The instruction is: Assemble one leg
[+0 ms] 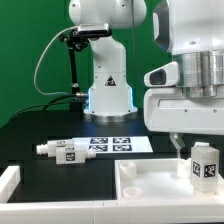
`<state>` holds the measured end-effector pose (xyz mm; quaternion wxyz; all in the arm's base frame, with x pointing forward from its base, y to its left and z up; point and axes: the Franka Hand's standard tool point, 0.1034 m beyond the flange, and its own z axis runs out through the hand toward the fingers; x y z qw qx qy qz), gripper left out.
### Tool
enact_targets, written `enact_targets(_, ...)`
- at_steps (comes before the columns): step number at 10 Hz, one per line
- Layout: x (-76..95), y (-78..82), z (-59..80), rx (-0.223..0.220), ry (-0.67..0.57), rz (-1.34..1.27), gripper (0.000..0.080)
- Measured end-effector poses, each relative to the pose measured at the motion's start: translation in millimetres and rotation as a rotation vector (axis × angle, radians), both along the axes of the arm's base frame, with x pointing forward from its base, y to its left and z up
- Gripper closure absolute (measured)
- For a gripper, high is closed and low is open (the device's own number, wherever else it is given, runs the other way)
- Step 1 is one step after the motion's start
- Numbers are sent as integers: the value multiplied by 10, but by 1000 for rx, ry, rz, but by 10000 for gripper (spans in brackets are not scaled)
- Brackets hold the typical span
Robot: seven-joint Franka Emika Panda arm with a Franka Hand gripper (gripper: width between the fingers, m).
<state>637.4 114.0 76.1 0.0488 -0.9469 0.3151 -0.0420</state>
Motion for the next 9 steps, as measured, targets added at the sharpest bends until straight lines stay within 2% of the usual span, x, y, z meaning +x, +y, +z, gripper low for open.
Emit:
enact_targets(2, -2, -5, -6, -34, -11, 186, 150)
enact_targets(3, -3, 30, -8, -93, -24, 443, 150)
enact_targets(4, -22, 48, -29, -117, -19, 637, 150)
enact_targets(5, -43, 48, -41, -122, -8, 758, 150)
enact_targets(6, -39, 50, -39, -115, -8, 705, 150)
enact_targets(7, -40, 50, -39, -114, -7, 687, 252)
enact_targets(8, -40, 49, -39, -113, -7, 672, 252)
enact_targets(9, -40, 46, -40, -108, -5, 628, 437)
